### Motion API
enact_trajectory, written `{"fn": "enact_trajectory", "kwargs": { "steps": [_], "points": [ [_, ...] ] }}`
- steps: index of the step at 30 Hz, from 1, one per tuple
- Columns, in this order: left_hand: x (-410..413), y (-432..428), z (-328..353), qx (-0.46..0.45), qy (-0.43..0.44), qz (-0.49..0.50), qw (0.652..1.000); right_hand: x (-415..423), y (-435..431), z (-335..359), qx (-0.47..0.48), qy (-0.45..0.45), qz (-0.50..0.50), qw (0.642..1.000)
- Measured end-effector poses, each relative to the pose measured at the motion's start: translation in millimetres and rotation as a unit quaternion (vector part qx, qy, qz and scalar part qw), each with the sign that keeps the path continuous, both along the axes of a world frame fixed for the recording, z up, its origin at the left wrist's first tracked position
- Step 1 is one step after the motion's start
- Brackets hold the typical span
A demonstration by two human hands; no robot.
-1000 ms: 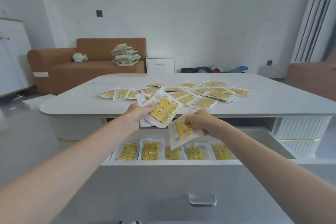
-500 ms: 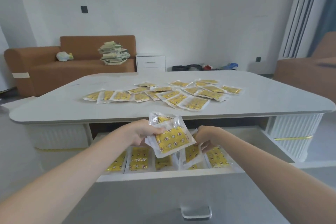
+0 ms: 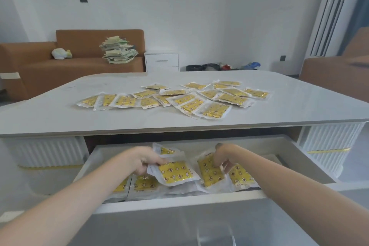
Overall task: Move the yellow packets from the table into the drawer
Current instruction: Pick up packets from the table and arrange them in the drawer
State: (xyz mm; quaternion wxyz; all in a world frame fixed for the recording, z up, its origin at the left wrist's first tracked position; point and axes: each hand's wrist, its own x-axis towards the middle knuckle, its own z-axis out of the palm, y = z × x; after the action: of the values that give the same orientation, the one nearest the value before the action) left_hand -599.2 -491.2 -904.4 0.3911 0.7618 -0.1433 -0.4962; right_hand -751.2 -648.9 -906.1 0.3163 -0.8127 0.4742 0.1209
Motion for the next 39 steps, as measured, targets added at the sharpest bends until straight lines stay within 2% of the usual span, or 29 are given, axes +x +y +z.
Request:
{"fn": "enact_trajectory", "kwargs": {
  "steps": [4, 7, 9, 11, 13, 16, 18, 23, 26, 29, 32, 36, 39],
  "points": [
    [-3.5, -15.9, -7.2, 0.030, 0.006, 0.038, 0.999, 4.3, 3.6, -6.8, -0.020, 0.050, 0.025, 0.998],
    [-5.6, -21.5, -10.7, 0.018, 0.024, 0.057, 0.998, 10.1, 4.7, -6.7, -0.156, 0.058, 0.090, 0.982],
    [-3.8, -22.1, -13.7, 0.010, 0.048, 0.067, 0.997, 15.5, 5.9, -7.2, -0.194, 0.030, 0.105, 0.975],
    [-1.5, -21.6, -15.4, -0.004, 0.066, 0.076, 0.995, 22.0, 7.8, -7.6, -0.140, -0.024, 0.087, 0.986],
    [-3.0, -20.3, -15.2, -0.019, 0.071, 0.086, 0.994, 25.7, 11.2, -7.1, -0.003, -0.070, 0.042, 0.997],
    [-13.0, -16.7, -11.5, -0.033, 0.075, 0.105, 0.991, 25.4, 15.5, -4.9, 0.152, -0.113, 0.015, 0.982],
    [-16.6, -14.5, -9.6, -0.036, 0.084, 0.111, 0.990, 25.4, 15.8, -6.6, 0.173, -0.114, 0.015, 0.978],
    [-25.1, -9.8, -6.4, -0.058, 0.109, 0.122, 0.985, 18.9, 14.1, -11.0, 0.123, -0.060, 0.038, 0.990],
    [-29.8, -7.4, -6.8, -0.061, 0.112, 0.107, 0.986, 14.2, 13.8, -9.2, 0.111, -0.086, 0.021, 0.990],
    [-21.9, -6.0, -12.4, -0.068, 0.107, 0.109, 0.986, 11.2, 9.8, -4.5, 0.189, -0.157, -0.055, 0.968],
    [-13.9, -5.3, -20.1, -0.049, 0.102, 0.090, 0.989, 2.7, 5.9, 1.4, 0.293, -0.219, -0.119, 0.923],
    [-15.6, -8.0, -29.6, -0.006, 0.026, 0.024, 0.999, -13.1, -1.3, 4.1, 0.325, -0.282, -0.194, 0.882],
    [-10.4, -12.8, -38.9, 0.008, -0.099, 0.002, 0.995, -24.4, -8.2, 3.5, 0.327, -0.299, -0.234, 0.865]
  ]
}}
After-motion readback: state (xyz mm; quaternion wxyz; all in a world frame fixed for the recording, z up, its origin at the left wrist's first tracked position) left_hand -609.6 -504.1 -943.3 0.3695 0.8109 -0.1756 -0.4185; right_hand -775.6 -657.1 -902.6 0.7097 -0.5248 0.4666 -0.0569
